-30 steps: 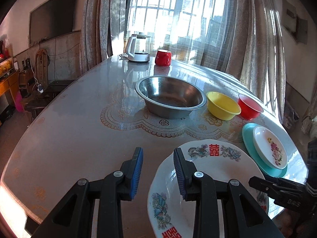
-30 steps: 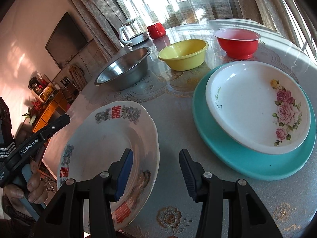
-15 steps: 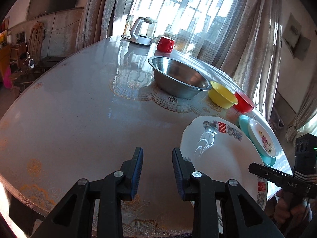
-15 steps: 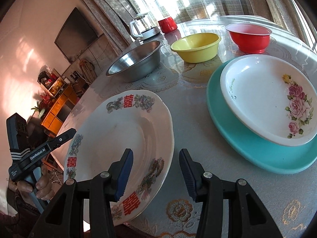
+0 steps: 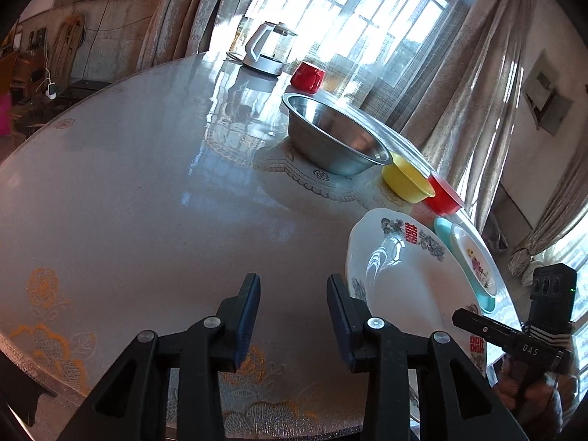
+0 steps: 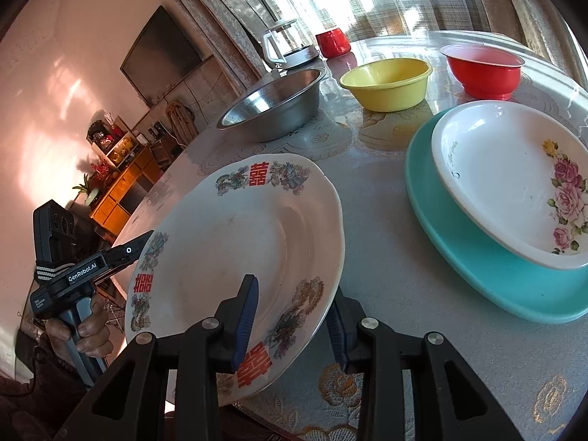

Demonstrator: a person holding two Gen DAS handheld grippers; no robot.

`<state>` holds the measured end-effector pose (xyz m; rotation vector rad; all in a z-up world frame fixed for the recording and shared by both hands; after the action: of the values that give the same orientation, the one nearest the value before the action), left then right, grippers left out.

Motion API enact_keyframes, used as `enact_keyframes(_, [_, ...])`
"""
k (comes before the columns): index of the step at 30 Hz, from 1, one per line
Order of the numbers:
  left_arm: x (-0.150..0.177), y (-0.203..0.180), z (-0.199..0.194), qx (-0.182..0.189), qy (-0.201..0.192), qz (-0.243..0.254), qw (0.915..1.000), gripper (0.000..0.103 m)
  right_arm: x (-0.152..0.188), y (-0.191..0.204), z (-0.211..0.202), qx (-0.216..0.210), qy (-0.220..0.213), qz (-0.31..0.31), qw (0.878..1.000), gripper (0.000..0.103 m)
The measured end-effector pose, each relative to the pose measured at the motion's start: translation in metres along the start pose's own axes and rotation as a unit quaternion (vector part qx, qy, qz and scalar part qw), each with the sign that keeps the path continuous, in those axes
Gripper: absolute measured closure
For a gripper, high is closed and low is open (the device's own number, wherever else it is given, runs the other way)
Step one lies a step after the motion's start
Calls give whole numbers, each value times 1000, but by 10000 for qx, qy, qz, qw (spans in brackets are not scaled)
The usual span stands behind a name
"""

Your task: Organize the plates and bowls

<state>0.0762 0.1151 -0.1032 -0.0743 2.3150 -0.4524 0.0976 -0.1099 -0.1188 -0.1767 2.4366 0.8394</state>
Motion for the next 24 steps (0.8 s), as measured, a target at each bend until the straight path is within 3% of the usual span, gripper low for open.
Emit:
enact_keyframes(12, [-6,3,-16,498,-231,-435,9975,63,4,5,-1,-18,32,-111,9999,67])
enact_keyframes(16, [-6,-17,-20,631,-243,15,9977,62,6,7,0,-76,61,-126,9999,67])
enact_keyframes(21, [8,-40,-2,745,78,321,9967,63,9,12,2,-65,75,-231,9997,67])
enact_keyframes(24, [18,-51,10,776,282,501,9953,76,9,11,1,-29,49,-276,9996,71])
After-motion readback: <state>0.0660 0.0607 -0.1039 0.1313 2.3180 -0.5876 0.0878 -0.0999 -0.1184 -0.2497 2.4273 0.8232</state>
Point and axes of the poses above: each gripper's, at about its wrist camera, not at the fingertips, and z roughly the way its jaws point, y to its left, x to its underside, the point moved 10 cm from there along z, roughly the way its jaws point, and after that the axes turned 7 degrees about z, right-handed, at the moved point
